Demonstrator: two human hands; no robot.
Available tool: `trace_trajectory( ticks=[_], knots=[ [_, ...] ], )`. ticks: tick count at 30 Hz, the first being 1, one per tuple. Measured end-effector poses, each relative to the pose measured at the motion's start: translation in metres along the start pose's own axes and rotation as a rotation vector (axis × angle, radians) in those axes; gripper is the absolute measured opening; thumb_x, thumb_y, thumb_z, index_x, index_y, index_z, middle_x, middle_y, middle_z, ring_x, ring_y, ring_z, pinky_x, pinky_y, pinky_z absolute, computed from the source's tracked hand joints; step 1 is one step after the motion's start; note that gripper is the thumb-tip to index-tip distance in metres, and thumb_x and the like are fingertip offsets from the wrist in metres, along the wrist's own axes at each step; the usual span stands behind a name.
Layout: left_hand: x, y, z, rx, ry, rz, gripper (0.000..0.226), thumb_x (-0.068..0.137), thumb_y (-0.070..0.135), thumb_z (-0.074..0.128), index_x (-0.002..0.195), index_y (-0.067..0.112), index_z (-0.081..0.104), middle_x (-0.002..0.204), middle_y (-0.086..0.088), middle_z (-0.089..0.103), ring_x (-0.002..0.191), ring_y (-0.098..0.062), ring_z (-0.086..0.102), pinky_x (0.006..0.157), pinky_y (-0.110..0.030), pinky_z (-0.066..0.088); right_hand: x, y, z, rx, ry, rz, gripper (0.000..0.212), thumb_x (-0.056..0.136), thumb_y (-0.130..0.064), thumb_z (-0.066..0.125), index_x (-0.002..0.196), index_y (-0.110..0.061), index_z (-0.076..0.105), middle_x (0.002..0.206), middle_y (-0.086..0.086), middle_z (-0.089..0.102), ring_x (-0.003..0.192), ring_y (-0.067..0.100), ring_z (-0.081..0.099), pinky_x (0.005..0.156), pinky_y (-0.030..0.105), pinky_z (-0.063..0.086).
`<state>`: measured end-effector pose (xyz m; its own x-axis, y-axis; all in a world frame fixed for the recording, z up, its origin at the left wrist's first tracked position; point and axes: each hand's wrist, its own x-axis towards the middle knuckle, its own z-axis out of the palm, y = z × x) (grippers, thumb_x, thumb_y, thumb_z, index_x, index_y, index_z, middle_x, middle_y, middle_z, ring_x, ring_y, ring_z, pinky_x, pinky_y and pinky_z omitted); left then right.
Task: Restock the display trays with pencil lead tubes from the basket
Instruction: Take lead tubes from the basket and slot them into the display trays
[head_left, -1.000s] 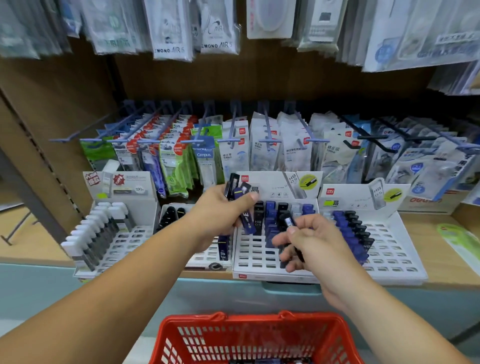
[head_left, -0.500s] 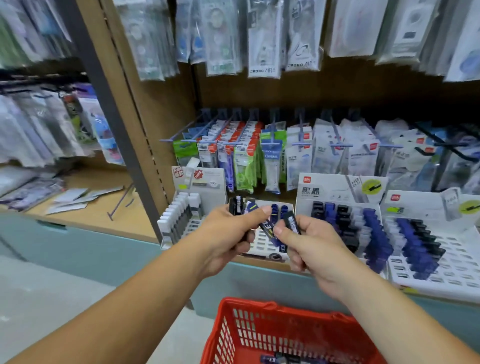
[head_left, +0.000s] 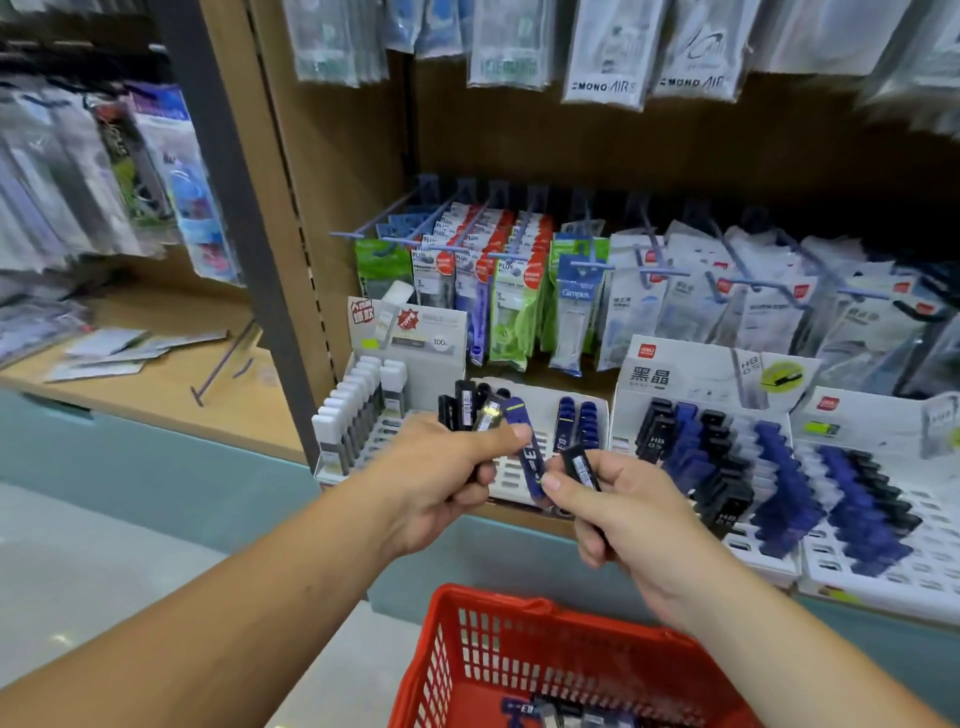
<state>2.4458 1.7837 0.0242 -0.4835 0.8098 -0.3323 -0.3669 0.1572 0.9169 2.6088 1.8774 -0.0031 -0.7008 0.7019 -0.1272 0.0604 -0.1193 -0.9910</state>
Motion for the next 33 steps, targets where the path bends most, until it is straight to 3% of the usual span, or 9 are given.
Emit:
trace_trajectory(
  ticks=[3,7,11,14,19,21,25,28,33],
  knots=[
    [0.002,-0.003,0.005,0.044,-0.042,-0.004,0.014,0.086,0.008,0.082,0.081,0.008,0.068,0.056,0.0,0.052,0.046,-0.009,0.037,0.041,-0.02,0.021,0.002,0.005,0.0,-0.006,0.018,-0.01,0.012,0.094,-0.013,0.072,0.099,-0.004,0.068,0.054,0.012,0.046,0.043,0.018,0.031,0.048,0.03,0.03],
    [0.007,-0.007,0.002,0.026,-0.01,0.029,0.015,0.09,0.013,0.079,0.099,0.004,0.071,0.078,-0.01,0.066,0.049,-0.01,0.038,0.04,-0.02,0.024,0.005,0.01,0.001,0.005,0.058,0.016,0.007,0.094,-0.015,0.072,0.097,-0.009,0.07,0.074,0.032,0.054,0.042,0.017,0.031,0.047,0.029,0.029],
    [0.01,-0.012,-0.004,0.094,-0.01,0.032,0.013,0.086,0.015,0.083,0.083,0.013,0.071,0.059,-0.001,0.046,0.049,-0.011,0.035,0.04,-0.021,0.026,0.007,0.013,0.001,-0.025,0.044,0.029,0.012,0.092,-0.021,0.075,0.096,-0.01,0.071,0.059,0.014,0.051,0.044,0.018,0.032,0.049,0.03,0.032],
    [0.008,-0.014,-0.005,0.124,-0.059,0.023,0.015,0.086,0.015,0.083,0.09,0.012,0.068,0.054,0.0,0.041,0.046,-0.011,0.032,0.04,-0.021,0.025,0.006,0.01,0.003,-0.024,0.017,0.048,0.011,0.092,-0.019,0.074,0.095,-0.009,0.07,0.053,0.006,0.052,0.044,0.018,0.034,0.051,0.031,0.032],
    [0.01,-0.014,-0.008,0.106,-0.064,0.018,0.013,0.09,0.016,0.079,0.086,0.012,0.067,0.057,-0.003,0.044,0.046,-0.011,0.033,0.04,-0.02,0.026,0.004,0.006,0.006,-0.011,0.019,0.073,0.016,0.091,-0.035,0.074,0.09,-0.02,0.077,0.079,0.039,0.057,0.046,0.018,0.038,0.047,0.028,0.032],
    [0.011,-0.014,-0.009,0.1,-0.058,0.018,0.012,0.093,0.017,0.077,0.097,0.008,0.07,0.063,-0.009,0.052,0.046,-0.011,0.035,0.039,-0.02,0.026,0.004,0.004,0.006,0.053,0.026,0.118,0.029,0.095,-0.043,0.066,0.097,-0.016,0.077,0.091,0.034,0.066,0.048,0.02,0.042,0.046,0.028,0.031],
    [0.011,-0.016,-0.012,0.11,-0.073,0.018,0.023,0.098,0.018,0.07,0.112,0.0,0.065,0.098,-0.031,0.073,0.046,-0.011,0.035,0.037,-0.02,0.022,0.005,0.002,0.003,0.231,0.009,0.213,0.033,0.108,-0.02,0.04,0.124,-0.001,0.061,0.089,0.018,0.069,0.054,0.022,0.052,0.049,0.032,0.032],
    [0.01,-0.016,-0.014,0.121,-0.08,0.003,0.026,0.099,0.02,0.068,0.111,-0.003,0.063,0.088,-0.024,0.073,0.043,-0.011,0.034,0.038,-0.019,0.019,0.003,0.002,0.001,0.248,0.022,0.181,0.029,0.106,-0.004,0.04,0.125,0.003,0.06,0.089,0.017,0.071,0.06,0.023,0.057,0.048,0.034,0.042],
    [0.007,-0.015,-0.017,0.143,-0.101,-0.011,0.029,0.098,0.025,0.07,0.106,-0.002,0.065,0.09,-0.028,0.071,0.046,-0.013,0.03,0.041,-0.021,0.016,0.002,0.005,-0.001,0.17,0.095,0.137,0.021,0.102,-0.003,0.057,0.121,0.0,0.065,0.089,0.019,0.07,0.067,0.024,0.064,0.056,0.034,0.056]
  ],
)
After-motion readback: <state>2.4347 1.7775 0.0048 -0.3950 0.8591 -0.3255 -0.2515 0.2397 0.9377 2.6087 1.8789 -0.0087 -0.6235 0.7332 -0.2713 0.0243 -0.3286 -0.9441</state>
